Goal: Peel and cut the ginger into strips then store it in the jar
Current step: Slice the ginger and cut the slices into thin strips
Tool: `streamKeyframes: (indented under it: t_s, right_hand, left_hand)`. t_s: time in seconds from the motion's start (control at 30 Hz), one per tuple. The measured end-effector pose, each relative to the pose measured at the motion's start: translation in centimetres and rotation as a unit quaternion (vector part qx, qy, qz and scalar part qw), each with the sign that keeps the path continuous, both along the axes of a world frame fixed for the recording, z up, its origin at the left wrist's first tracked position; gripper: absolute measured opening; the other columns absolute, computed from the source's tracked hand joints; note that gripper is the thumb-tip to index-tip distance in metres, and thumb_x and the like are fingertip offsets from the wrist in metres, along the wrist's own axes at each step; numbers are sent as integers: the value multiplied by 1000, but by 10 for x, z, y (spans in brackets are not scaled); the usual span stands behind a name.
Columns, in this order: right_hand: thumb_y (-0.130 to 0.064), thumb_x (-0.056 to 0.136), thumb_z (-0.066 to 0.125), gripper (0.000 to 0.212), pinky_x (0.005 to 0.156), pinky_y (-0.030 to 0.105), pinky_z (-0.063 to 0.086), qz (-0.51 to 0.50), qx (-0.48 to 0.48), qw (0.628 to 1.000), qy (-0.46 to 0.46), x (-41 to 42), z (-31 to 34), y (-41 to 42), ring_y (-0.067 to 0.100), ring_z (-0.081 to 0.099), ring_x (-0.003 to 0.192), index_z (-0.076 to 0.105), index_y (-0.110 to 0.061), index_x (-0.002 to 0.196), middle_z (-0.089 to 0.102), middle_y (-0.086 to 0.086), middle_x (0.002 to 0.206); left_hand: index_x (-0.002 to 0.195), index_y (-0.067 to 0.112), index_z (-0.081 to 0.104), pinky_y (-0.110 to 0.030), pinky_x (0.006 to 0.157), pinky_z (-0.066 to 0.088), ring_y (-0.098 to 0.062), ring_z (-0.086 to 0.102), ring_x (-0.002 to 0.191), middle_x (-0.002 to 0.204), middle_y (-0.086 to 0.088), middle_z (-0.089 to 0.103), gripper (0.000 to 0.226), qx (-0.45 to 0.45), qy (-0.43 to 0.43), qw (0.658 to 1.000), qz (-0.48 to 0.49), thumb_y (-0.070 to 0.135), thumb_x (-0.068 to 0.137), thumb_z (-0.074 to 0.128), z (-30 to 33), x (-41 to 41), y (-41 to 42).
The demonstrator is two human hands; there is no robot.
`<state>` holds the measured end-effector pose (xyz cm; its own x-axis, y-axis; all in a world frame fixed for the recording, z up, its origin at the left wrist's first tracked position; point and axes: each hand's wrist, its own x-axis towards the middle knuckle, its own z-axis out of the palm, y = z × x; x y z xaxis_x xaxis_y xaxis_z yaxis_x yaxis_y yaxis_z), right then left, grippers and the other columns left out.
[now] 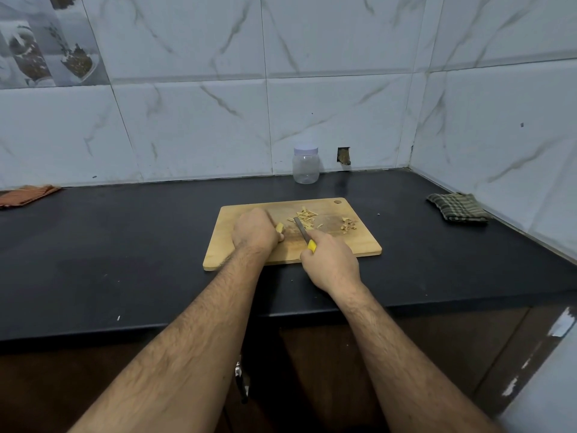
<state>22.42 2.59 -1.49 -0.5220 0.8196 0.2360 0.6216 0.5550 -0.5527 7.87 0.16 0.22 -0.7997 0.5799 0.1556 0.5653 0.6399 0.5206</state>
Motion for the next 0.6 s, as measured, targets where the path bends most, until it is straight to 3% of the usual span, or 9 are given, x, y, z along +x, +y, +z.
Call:
streamKeyframes:
  t_s: [0.23,0.33,0.5,0.6]
  right_hand:
    - [-22,94,50,46,71,30,42,1,-2,1000,0,1,1,-1,22,60,108,54,-25,140,65,0,122]
    - [-21,94,50,45,72,30,43,3,-8,1000,0,1,1,-1,22,60,107,54,-25,139,65,1,122]
    - [-13,92,50,56,85,34,49,27,-34,999,3,7,7,-1,26,57,115,47,-28,146,63,3,129]
    - [-9,88,51,55,89,35,51,32,-41,999,-10,12,11,2,26,58,112,54,-30,140,64,2,126]
  left_hand:
    - [89,21,66,-31,74,51,-18,64,94,94,1,70,26,13,-32,999,-9,38,78,83,1,-2,-1]
    - [74,23,60,-26,63,45,-13,62,80,78,5,66,25,38,-56,997,-23,36,82,80,2,-3,-1]
    - [68,18,55,-27,65,51,-13,56,52,68,-2,67,29,80,-200,975,-52,24,87,76,3,5,3]
    - [71,13,56,-27,65,56,-14,59,49,68,-7,69,25,76,-264,960,-55,16,89,74,1,13,4]
